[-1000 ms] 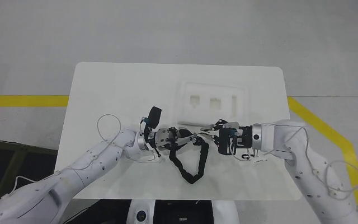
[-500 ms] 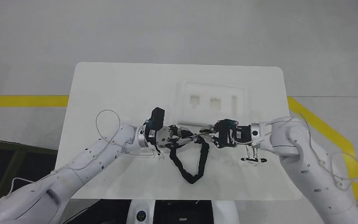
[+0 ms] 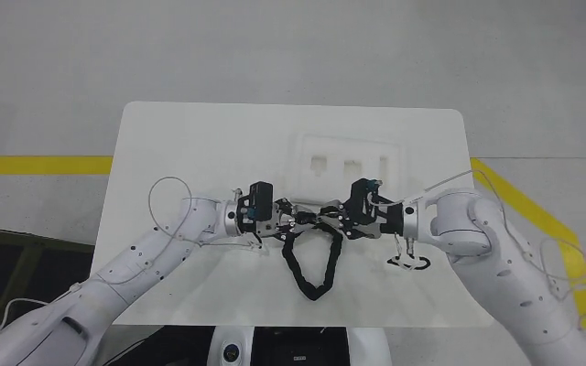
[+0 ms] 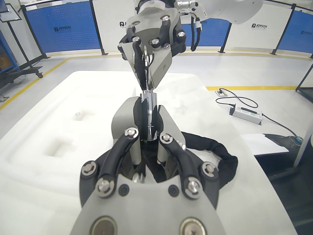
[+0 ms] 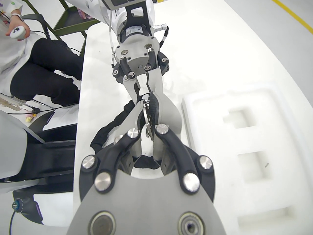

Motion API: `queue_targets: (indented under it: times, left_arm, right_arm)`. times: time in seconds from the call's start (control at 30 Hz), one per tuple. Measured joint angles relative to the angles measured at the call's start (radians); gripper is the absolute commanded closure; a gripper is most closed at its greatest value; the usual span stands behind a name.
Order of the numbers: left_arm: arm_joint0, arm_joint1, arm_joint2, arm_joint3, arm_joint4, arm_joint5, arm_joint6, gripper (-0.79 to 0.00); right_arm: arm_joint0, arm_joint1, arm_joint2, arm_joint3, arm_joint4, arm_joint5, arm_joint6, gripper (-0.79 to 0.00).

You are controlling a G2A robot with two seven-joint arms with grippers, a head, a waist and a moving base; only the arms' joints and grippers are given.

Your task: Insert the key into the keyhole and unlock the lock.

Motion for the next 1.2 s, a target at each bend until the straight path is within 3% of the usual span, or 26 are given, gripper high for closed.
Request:
queue_targets:
  times: [0.03,0.07,0.1,0.3,0.6,0.8,1.03,1.2]
  left_arm:
    - [0.007,0.002,-0.009,-0.005,0.001,-0.002,-0.001,0.000]
    - [0.012,0.004,-0.015,-0.007,0.002,-0.005,-0.002,0.000]
    - [0.017,0.006,-0.021,-0.009,0.002,-0.007,-0.003,0.000]
    - [0.044,0.012,-0.059,-0.018,0.002,-0.017,-0.009,0.000]
    - [0.086,0.020,-0.133,0.007,-0.049,-0.005,0.004,0.000]
    - [0.138,0.043,-0.220,0.023,-0.070,0.015,0.005,0.000]
    - [0.214,0.084,-0.339,0.023,-0.107,-0.051,-0.090,0.000]
    - [0.288,0.110,-0.418,0.004,-0.161,-0.083,-0.165,0.000]
  right_arm:
    - [0.002,0.000,0.001,-0.003,0.009,0.007,0.004,-0.102]
    - [0.003,0.001,0.002,-0.004,0.013,0.010,0.006,-0.714]
    - [0.003,0.001,0.003,-0.005,0.017,0.011,0.009,-0.785]
    - [0.007,0.001,0.003,-0.008,0.024,0.014,0.005,-0.785]
    - [-0.026,0.002,0.044,-0.022,-0.018,0.027,-0.112,-0.785]
    - [-0.124,0.007,0.120,-0.051,-0.126,0.058,-0.283,-0.785]
    - [-0.252,0.005,0.183,-0.059,-0.281,0.156,-0.509,-0.785]
    - [-0.294,0.002,0.195,-0.038,-0.314,0.194,-0.570,-0.785]
